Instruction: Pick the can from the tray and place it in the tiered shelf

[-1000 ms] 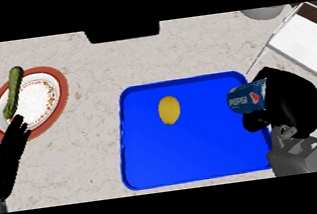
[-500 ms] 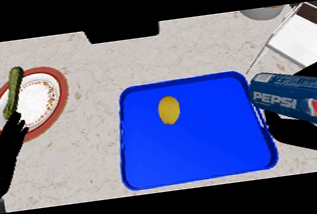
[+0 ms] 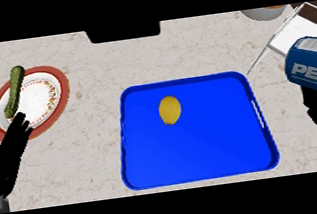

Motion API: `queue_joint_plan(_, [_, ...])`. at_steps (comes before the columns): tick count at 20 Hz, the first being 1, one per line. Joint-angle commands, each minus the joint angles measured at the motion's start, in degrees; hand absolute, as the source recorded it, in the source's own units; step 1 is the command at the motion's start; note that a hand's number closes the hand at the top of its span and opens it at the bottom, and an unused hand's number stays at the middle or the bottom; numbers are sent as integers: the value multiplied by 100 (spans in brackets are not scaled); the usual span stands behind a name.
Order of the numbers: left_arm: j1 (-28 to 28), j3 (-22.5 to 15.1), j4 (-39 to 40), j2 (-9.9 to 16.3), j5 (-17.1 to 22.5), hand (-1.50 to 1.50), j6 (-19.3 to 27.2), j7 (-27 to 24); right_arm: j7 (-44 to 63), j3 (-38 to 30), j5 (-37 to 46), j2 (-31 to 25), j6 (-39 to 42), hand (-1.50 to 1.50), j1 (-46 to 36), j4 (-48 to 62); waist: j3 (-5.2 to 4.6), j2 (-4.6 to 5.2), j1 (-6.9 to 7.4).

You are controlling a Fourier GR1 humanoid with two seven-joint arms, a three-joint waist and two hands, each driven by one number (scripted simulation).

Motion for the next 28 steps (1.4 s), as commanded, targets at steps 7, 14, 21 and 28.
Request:
queue_joint_plan(7, [-139, -50, 153, -162, -209, 0, 200, -51, 504, -936, 386, -727, 1800, 150, -1190, 190, -5, -12, -95])
queue_joint_plan(14, [24, 129, -185, 41, 10, 0, -59, 114, -129, -2070, 182, -1358, 2318, 150, -2215, 1188, 3, -3, 16])
queue_joint_plan(21, [-38, -79, -47, -219, -199, 0, 37, 66, -526, -2307, 565, -2029, 2234, 150, -2553, 2103, 4, 21, 36])
queue_joint_plan(28, [-74, 116, 250, -181, -189, 0, -121, -238, -1102, -2605, 459, -2278, 1023, 150, -1818, 2994, 8, 38, 65])
